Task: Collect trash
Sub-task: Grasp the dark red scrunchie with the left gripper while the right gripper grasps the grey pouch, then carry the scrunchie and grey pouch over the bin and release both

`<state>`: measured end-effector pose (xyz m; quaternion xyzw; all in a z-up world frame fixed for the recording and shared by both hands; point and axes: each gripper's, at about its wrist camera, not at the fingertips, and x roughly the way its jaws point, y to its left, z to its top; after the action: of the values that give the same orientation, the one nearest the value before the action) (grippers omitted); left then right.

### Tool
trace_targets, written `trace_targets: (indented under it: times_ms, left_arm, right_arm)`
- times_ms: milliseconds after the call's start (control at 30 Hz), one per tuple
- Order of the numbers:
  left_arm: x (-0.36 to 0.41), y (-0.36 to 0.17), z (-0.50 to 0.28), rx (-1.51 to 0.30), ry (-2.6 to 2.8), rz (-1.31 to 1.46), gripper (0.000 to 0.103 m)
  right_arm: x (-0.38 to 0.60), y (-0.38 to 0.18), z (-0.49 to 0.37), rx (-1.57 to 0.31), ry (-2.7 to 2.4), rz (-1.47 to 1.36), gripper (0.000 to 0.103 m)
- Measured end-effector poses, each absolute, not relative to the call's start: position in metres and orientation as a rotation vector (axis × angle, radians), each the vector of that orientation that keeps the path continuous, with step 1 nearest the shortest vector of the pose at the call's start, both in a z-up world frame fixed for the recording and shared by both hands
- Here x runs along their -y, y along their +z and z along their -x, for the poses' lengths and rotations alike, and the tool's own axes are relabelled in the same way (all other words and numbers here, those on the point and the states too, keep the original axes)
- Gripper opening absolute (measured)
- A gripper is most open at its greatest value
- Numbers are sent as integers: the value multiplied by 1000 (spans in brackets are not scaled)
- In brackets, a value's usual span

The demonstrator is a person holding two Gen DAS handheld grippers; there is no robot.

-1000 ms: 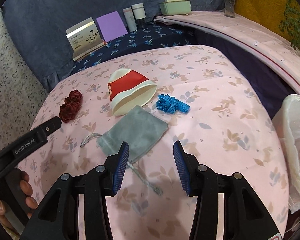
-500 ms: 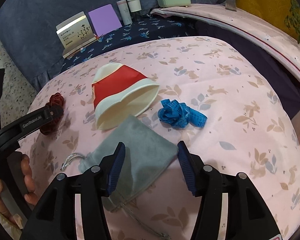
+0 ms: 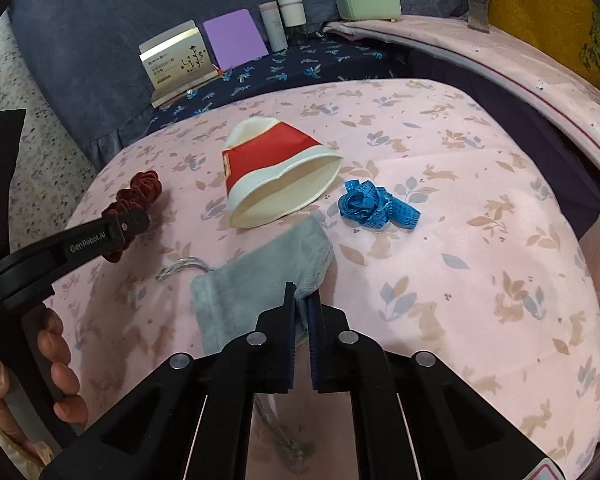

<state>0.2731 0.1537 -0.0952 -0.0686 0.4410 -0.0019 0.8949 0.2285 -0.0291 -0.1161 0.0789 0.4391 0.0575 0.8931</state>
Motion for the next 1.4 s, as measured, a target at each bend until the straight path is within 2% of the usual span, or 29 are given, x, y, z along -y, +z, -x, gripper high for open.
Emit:
trace_targets:
  times_ms: [767, 1400]
  left_arm:
    - [0, -30, -143, -839, -241, -4, 30]
    - [109, -19, -110, -813, -400, -136, 30]
  right_arm:
    - [134, -31, -109, -712, -5, -265, 6]
    - [244, -19, -59, -634, -179, -370, 6]
